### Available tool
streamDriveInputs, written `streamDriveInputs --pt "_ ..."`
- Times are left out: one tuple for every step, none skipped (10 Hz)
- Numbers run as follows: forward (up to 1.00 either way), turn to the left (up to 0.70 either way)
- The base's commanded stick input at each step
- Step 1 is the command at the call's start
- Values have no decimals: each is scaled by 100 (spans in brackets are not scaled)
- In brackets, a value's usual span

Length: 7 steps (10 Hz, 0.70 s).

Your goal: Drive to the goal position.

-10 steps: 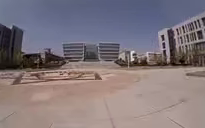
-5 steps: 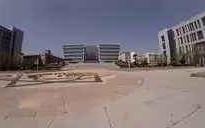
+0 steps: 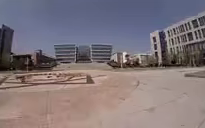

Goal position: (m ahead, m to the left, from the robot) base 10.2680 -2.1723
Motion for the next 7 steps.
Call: streamDriveInputs --pt "70 0" --pt "70 0" --pt "70 0" --pt "70 0" --pt "70 0" --pt "70 0" --pt "70 0"
